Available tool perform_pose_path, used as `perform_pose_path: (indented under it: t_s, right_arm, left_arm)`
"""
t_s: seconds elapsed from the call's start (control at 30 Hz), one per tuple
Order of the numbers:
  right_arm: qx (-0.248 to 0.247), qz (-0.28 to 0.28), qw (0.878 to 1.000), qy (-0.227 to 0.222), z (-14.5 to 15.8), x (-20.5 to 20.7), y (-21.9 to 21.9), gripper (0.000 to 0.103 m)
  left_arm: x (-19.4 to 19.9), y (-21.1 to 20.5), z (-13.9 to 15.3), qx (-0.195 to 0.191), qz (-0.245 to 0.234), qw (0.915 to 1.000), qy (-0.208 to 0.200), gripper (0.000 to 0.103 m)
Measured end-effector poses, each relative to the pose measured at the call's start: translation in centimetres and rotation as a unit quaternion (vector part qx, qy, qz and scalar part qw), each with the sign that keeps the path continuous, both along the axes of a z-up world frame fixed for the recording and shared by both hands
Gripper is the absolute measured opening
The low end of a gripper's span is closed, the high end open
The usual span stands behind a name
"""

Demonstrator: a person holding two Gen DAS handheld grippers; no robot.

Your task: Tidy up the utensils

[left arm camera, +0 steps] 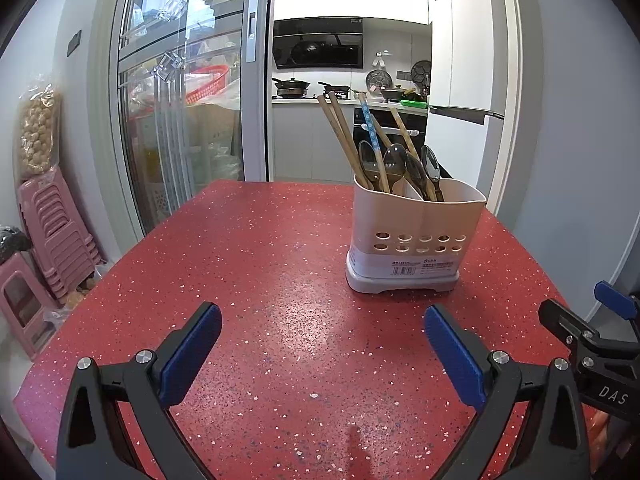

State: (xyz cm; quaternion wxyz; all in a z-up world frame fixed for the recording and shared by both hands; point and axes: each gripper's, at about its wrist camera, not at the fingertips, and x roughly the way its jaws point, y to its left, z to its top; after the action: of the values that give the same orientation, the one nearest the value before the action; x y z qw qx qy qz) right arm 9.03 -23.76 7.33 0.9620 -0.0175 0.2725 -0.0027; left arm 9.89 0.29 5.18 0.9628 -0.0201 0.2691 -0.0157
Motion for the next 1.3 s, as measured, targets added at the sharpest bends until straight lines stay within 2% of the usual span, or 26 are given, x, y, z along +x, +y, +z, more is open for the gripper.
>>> perform_pose_path:
  t_s: [0.47, 1.3]
  right_arm:
    - [-0.005, -0.034, 0.999, -0.015, 0.3, -0.1, -1.0, 0.103]
    - [-0.002, -0.03, 0.999, -0.019, 0.4, -0.2, -1.3, 0.103]
  left_arm:
    - [0.2, -0.3, -0.2, 0.003, 0.001, 1.0, 0.001, 0.103]
    - [0.1, -0.5, 0.0, 0.006, -0.008, 0.9999, -0.003, 0.103]
